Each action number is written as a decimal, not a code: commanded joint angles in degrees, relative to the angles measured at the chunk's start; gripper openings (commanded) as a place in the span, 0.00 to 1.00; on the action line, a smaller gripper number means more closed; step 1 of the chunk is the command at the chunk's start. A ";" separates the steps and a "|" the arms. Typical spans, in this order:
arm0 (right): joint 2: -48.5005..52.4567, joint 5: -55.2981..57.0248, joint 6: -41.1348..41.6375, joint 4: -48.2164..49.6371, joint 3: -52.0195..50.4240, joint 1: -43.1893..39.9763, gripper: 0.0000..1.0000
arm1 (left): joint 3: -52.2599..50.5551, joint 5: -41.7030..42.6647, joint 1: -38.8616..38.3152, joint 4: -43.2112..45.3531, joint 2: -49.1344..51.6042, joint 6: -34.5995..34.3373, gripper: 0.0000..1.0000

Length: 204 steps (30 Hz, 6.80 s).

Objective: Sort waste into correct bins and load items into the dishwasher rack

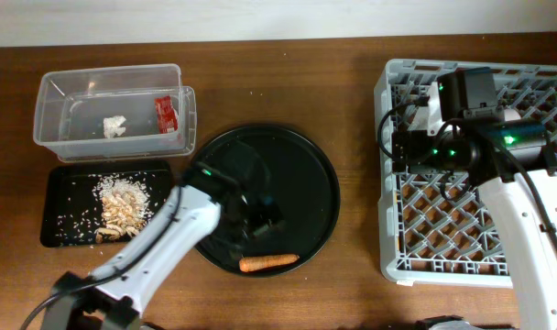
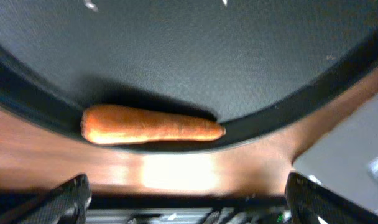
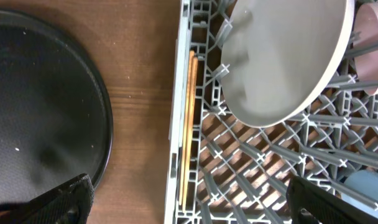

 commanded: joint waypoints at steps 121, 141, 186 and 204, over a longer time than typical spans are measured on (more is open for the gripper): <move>-47.36 -6.19 -0.90 10.36 -34.10 0.26 0.98 | -12.00 -13.86 26.21 3.08 -56.65 56.87 0.99; -80.54 -1.68 -1.55 68.11 -83.49 -1.05 0.98 | -12.00 -13.86 26.21 3.08 -56.65 56.87 0.99; -80.54 -3.19 -4.09 68.54 -87.86 -2.43 0.98 | -51.23 -18.40 26.05 41.46 -88.50 56.92 0.99; -80.54 -3.19 -4.09 68.54 -87.86 -2.43 0.98 | -62.01 -20.92 25.73 54.95 -88.52 56.89 0.99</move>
